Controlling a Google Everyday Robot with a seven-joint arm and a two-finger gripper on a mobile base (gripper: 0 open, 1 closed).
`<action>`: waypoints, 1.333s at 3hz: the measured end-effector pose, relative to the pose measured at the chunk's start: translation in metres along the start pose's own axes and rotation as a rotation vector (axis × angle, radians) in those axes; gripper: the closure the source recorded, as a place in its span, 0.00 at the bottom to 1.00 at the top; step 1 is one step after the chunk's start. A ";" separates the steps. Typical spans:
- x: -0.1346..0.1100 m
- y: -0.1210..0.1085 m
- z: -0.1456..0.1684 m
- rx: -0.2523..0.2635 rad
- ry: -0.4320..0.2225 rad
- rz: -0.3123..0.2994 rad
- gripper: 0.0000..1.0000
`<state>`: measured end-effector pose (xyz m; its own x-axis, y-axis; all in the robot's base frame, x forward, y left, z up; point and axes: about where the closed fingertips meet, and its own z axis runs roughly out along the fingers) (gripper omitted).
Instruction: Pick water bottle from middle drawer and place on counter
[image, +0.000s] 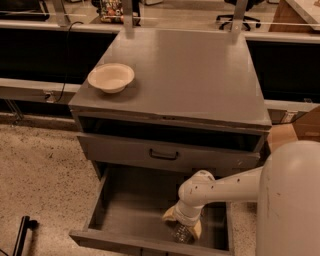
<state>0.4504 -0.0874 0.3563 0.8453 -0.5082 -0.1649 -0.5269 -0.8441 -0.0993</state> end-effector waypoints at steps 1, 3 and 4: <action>0.006 -0.011 0.001 0.037 -0.009 0.004 0.41; -0.013 -0.019 -0.089 0.228 -0.042 -0.006 0.87; -0.042 -0.023 -0.191 0.349 -0.033 -0.066 1.00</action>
Offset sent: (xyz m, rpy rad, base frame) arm 0.0230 0.0005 0.0656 0.2075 -0.0690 -0.0584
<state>0.4443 -0.0792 0.5532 0.8780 -0.4441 -0.1786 -0.4751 -0.7627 -0.4388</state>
